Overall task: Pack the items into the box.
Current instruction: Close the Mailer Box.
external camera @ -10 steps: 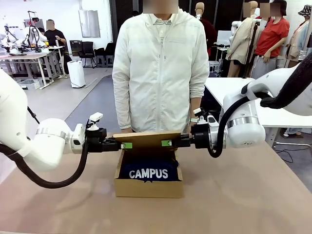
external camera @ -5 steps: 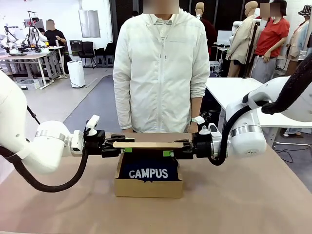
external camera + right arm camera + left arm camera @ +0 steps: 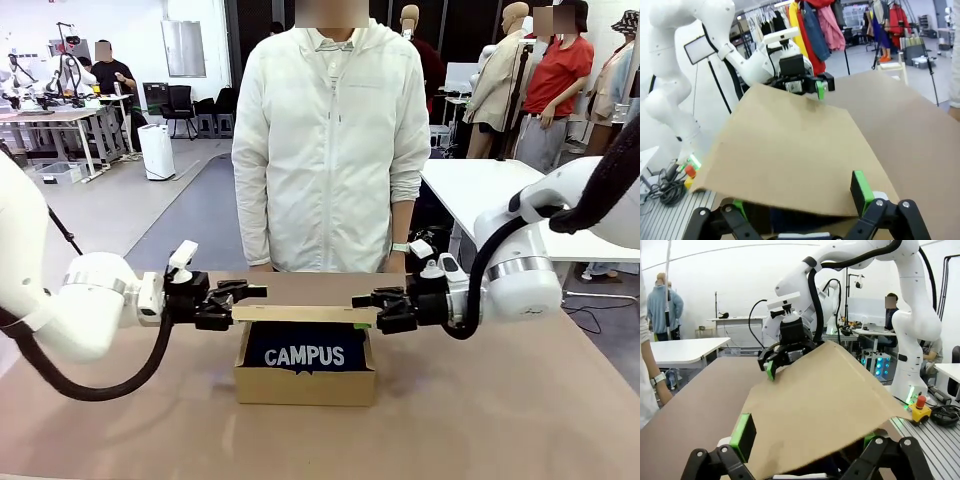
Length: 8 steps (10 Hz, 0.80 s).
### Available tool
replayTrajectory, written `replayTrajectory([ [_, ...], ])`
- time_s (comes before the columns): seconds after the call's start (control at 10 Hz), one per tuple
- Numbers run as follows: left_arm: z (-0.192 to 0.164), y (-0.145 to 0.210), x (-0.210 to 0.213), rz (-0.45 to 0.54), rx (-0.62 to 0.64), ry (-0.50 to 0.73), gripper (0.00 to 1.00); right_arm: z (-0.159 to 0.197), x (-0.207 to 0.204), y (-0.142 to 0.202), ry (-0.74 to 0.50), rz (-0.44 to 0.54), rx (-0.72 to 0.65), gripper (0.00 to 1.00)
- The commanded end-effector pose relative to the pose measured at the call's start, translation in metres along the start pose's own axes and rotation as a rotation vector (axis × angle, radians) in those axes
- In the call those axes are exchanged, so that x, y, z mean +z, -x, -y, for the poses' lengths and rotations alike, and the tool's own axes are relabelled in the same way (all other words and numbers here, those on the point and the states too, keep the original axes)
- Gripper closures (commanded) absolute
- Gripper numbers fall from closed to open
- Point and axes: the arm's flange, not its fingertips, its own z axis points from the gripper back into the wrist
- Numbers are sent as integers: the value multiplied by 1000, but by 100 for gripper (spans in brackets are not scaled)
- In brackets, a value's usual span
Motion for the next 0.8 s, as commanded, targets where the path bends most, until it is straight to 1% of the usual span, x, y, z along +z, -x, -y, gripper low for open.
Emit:
replayTrajectory([
  [0.0,36,-11,37,-34,-21,-19,0,-25,37,5,21,-34,23,0],
  [0.1,52,-16,58,-65,-22,-37,0,-33,55,7,47,-46,12,0],
  [0.2,67,-21,76,-88,-21,-54,0,-40,70,8,67,-17,8,0],
  [0.3,78,-31,92,-58,-61,-130,0,-45,82,4,137,78,4,0],
  [0.4,81,-37,94,13,-119,-158,0,-47,80,-3,141,177,60,0],
  [0.5,75,-42,88,71,-201,-218,0,-43,69,-11,156,262,93,0],
  [0.6,66,-45,77,91,-278,-269,0,-37,54,-21,214,310,106,0],
  [0.7,52,-47,57,111,-324,-243,0,-29,36,-32,240,340,103,0],
])
